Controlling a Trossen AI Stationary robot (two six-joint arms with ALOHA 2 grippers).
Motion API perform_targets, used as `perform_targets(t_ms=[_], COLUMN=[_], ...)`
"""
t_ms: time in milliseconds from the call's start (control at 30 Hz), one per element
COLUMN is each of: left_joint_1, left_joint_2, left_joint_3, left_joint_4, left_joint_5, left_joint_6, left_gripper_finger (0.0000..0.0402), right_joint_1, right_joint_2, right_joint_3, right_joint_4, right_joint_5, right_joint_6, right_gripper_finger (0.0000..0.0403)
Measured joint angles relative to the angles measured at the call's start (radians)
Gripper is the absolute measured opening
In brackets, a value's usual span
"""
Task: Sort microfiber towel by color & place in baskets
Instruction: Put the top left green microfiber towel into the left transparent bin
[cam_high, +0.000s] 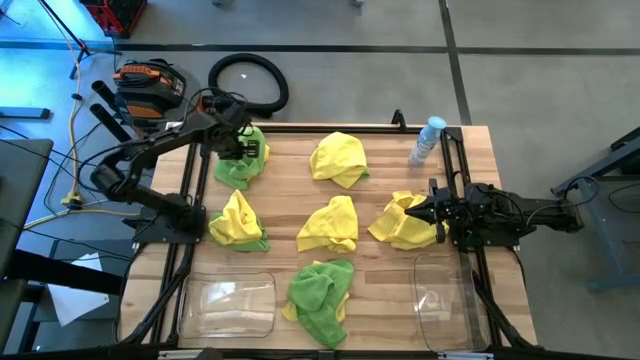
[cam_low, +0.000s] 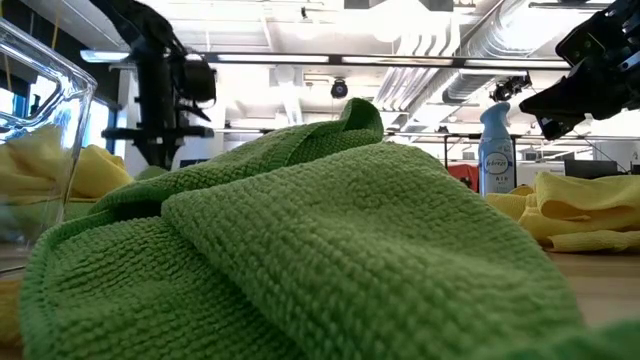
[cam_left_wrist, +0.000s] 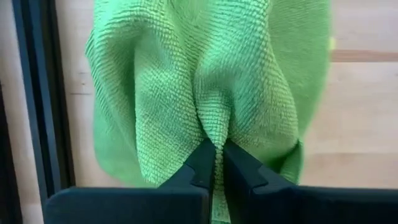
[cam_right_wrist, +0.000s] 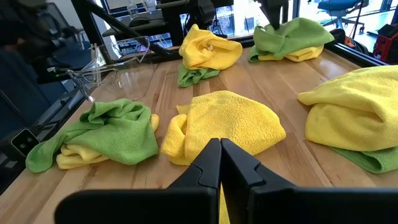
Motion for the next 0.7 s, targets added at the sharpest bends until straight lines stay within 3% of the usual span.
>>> perform_targets(t_ms=[233, 400, 700], left_joint_1=[-0.16, -0.316, -0.602], left_joint_2=[-0.263, -0.421, -0.501], left_joint_3=[0.025, 0.13, 0.427], left_joint_4=[-0.024, -0.032, -0.103], left_joint_5=[-0.075, -0.156, -0.26], left_joint_6=[-0.083, -0.082, 0.019], left_gripper_finger=[0.0001, 0.0001, 0.0], right_joint_1=[0.0, 0.0, 0.0], right_joint_2=[0.0, 0.0, 0.0], right_joint_3=[0.0, 0.0, 0.0], right_joint_4=[0.0, 0.0, 0.0], right_joint_5=[0.0, 0.0, 0.0], right_joint_6=[0.0, 0.0, 0.0], right_gripper_finger=[0.0, 0.0, 0.0])
